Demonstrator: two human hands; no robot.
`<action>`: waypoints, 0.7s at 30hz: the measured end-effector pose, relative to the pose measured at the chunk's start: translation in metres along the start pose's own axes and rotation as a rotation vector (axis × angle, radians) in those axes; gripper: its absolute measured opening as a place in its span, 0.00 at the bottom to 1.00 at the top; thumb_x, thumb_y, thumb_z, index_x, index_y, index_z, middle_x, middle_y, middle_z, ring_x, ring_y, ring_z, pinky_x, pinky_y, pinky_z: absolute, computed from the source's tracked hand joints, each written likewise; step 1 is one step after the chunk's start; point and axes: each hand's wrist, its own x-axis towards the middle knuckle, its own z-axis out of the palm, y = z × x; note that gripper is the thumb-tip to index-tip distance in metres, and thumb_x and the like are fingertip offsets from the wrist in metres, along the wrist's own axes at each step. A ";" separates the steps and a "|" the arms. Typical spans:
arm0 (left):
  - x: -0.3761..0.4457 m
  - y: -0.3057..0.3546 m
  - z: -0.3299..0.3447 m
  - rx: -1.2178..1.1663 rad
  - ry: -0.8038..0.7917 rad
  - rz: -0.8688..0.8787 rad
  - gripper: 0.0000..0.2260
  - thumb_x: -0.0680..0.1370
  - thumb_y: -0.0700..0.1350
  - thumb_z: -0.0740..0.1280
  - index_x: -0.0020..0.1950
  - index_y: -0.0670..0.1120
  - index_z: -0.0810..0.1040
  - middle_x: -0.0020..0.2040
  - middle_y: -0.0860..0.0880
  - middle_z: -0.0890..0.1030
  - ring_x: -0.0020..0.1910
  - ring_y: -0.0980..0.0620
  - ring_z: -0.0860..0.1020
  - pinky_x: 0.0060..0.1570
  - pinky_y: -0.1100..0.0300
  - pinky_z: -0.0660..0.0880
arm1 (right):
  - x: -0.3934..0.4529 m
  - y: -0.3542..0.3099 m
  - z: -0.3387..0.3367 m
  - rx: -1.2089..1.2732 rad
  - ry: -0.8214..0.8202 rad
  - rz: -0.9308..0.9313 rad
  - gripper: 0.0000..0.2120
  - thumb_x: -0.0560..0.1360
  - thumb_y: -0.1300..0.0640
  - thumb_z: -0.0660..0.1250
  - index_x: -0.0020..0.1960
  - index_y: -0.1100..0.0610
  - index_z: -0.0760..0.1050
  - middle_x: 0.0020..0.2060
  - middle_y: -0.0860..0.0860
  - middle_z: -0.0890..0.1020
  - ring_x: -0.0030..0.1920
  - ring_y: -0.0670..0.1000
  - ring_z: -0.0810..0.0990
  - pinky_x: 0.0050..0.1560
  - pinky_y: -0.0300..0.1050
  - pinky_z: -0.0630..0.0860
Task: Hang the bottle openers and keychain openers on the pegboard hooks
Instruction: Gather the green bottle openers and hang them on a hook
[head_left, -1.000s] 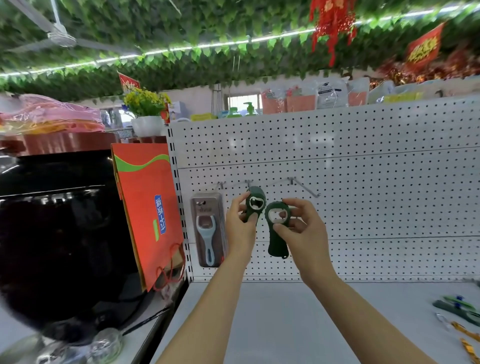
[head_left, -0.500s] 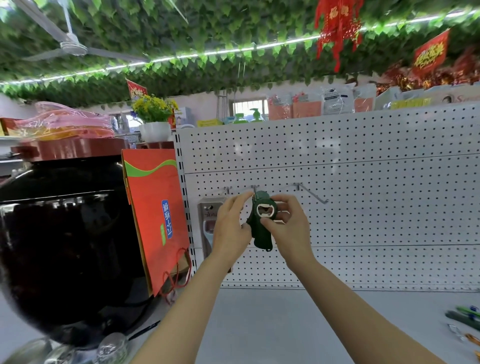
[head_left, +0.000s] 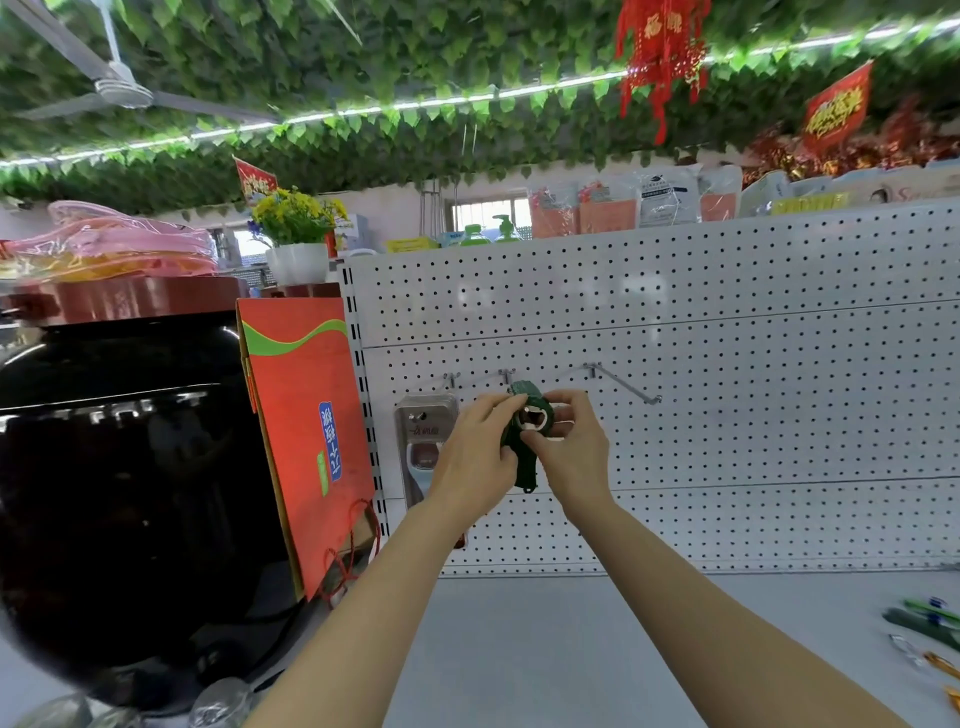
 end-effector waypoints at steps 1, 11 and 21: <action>0.001 -0.001 0.001 -0.003 -0.002 -0.005 0.30 0.73 0.32 0.62 0.74 0.51 0.69 0.69 0.56 0.70 0.66 0.52 0.69 0.61 0.50 0.75 | 0.001 0.000 0.001 -0.017 0.000 -0.001 0.18 0.70 0.63 0.73 0.54 0.49 0.72 0.44 0.46 0.81 0.42 0.43 0.80 0.43 0.38 0.77; -0.023 -0.008 0.013 0.029 0.028 -0.089 0.25 0.80 0.43 0.66 0.77 0.51 0.65 0.71 0.53 0.69 0.71 0.52 0.65 0.63 0.58 0.67 | -0.006 0.027 -0.029 -0.371 0.047 -0.111 0.18 0.75 0.57 0.70 0.64 0.51 0.72 0.56 0.47 0.79 0.54 0.44 0.77 0.54 0.45 0.76; -0.085 0.024 0.089 0.155 -0.092 -0.227 0.23 0.81 0.52 0.63 0.74 0.44 0.69 0.70 0.46 0.73 0.68 0.45 0.69 0.67 0.51 0.66 | -0.032 0.059 -0.154 -0.821 0.002 -0.243 0.20 0.76 0.55 0.68 0.67 0.57 0.73 0.60 0.54 0.79 0.56 0.57 0.78 0.54 0.50 0.74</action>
